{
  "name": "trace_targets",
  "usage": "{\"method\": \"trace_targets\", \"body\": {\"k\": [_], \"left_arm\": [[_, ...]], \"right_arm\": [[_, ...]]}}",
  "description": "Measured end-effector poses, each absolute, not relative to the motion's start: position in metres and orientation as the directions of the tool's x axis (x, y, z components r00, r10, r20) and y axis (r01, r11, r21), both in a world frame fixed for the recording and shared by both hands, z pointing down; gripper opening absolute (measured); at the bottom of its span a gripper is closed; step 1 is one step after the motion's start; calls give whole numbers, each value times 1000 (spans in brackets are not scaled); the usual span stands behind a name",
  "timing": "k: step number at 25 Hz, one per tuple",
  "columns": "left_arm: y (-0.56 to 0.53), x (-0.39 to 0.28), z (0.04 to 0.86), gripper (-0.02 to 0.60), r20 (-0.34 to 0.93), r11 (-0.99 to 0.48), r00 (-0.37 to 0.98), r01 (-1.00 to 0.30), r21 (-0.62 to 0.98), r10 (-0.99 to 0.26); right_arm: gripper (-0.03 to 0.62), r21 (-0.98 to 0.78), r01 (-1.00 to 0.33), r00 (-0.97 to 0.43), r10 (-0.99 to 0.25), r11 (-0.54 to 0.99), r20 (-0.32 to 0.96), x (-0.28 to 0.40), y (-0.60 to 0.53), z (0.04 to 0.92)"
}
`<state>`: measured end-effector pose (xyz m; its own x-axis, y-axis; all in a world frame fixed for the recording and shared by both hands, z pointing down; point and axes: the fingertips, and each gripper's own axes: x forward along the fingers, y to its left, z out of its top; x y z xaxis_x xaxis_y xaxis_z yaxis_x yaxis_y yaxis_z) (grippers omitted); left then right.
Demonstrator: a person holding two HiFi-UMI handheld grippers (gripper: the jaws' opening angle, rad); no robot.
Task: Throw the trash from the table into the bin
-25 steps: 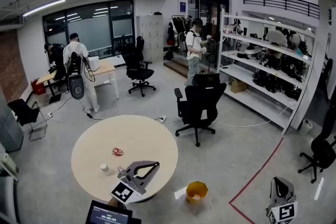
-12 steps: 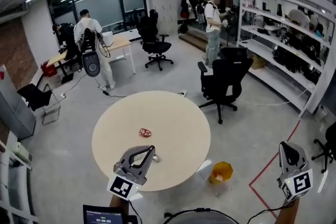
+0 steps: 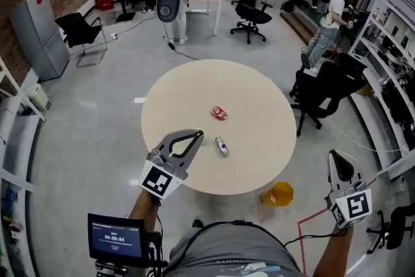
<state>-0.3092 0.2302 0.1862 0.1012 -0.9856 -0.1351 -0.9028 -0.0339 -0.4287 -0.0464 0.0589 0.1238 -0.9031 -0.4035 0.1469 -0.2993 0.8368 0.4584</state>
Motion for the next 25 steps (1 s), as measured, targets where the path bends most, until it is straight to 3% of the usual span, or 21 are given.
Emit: {"method": "trace_targets", "body": {"k": [13, 19, 23, 25], "left_arm": [[259, -393, 258, 41, 12, 67, -75, -942, -330, -997], [255, -415, 275, 41, 97, 114, -145, -955, -272, -985], [245, -432, 279, 41, 151, 144, -181, -964, -225, -972], [241, -437, 282, 41, 170, 160, -195, -967, -199, -966]], "right_arm": [[8, 327, 192, -927, 62, 925, 369, -306, 107, 238], [9, 162, 321, -865, 219, 933, 451, -379, 111, 294], [131, 56, 396, -794, 312, 916, 521, -418, 114, 323], [152, 30, 432, -758, 345, 901, 553, -433, 116, 339]]}}
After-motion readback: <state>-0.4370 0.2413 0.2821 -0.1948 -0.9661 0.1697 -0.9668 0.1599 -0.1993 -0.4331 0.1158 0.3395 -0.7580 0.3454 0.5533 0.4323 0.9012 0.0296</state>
